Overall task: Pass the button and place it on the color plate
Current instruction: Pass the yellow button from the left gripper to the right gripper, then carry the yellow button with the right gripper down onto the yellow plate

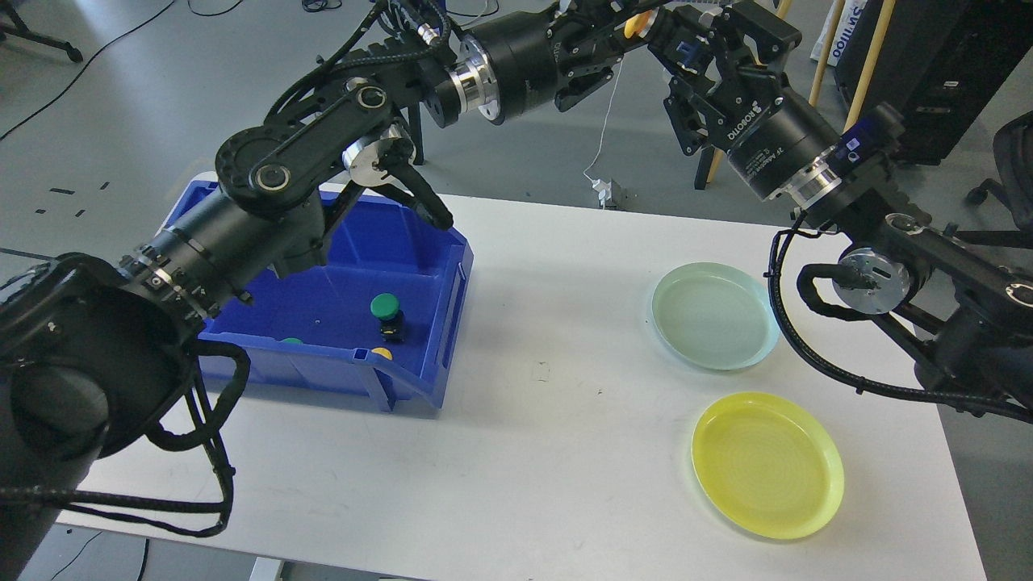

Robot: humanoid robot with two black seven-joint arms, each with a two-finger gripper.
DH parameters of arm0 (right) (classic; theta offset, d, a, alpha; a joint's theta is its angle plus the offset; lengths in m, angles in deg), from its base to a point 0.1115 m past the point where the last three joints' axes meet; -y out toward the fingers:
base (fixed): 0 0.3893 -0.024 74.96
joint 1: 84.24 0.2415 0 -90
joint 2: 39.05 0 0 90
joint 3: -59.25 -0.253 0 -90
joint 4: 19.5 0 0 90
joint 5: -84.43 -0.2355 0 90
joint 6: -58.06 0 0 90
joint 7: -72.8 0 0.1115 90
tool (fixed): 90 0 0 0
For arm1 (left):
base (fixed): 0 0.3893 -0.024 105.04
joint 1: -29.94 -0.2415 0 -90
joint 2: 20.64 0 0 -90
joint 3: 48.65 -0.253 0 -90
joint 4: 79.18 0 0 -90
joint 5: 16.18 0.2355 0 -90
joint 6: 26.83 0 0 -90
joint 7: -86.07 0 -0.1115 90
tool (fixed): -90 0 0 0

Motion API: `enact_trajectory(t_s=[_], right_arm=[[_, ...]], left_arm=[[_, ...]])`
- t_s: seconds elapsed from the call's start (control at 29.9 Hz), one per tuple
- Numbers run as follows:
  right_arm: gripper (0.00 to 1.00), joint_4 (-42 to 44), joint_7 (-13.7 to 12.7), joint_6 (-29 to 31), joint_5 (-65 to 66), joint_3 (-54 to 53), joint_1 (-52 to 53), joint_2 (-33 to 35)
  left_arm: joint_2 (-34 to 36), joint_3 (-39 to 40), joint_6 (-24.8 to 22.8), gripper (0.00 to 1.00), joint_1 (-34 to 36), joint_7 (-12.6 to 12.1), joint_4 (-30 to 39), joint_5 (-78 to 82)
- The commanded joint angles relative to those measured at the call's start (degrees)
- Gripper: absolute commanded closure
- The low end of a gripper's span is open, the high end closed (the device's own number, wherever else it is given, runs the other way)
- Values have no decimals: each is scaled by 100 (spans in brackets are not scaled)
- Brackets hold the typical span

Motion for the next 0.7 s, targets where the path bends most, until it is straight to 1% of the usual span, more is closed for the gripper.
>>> enact_trajectory(t_s=[0.0, 0.03, 0.13, 0.17, 0.23, 0.3, 0.37, 0.5, 0.6, 0.67], right_arm=[[90, 0, 35, -11, -4, -5, 2, 19], [90, 9, 36, -11, -4, -5, 2, 19], [90, 9, 36, -11, -4, -5, 11, 19], [90, 9, 36, -11, -4, -5, 11, 19], [90, 18, 36, -11, -4, -5, 11, 19], [90, 18, 36, -11, -4, -5, 11, 28], [90, 27, 36, -11, -4, -5, 11, 28], [90, 44, 27, -55, 5, -5, 20, 45], [90, 246, -26, -55, 5, -14, 37, 107], [90, 386, -70, -55, -4, -22, 37, 282]], left_arm=[[17, -1, -3, 80, -15, -1, 5, 3], [17, 8, -3, 70, -15, -1, 5, 3], [8, 26, -3, 31, -15, -1, -65, -6], [8, 26, -3, 23, -15, -1, -74, -6], [8, 17, -3, 16, -15, -45, -74, -6], [8, 0, -3, 5, -24, -80, -74, 3], [-1, -1, -3, 1, -24, -81, -74, 20], [-1, -9, -3, 0, -15, -81, -56, 73], [87, -105, -3, 0, -24, -81, -56, 82], [244, -193, -3, 0, -33, -81, -56, 82]])
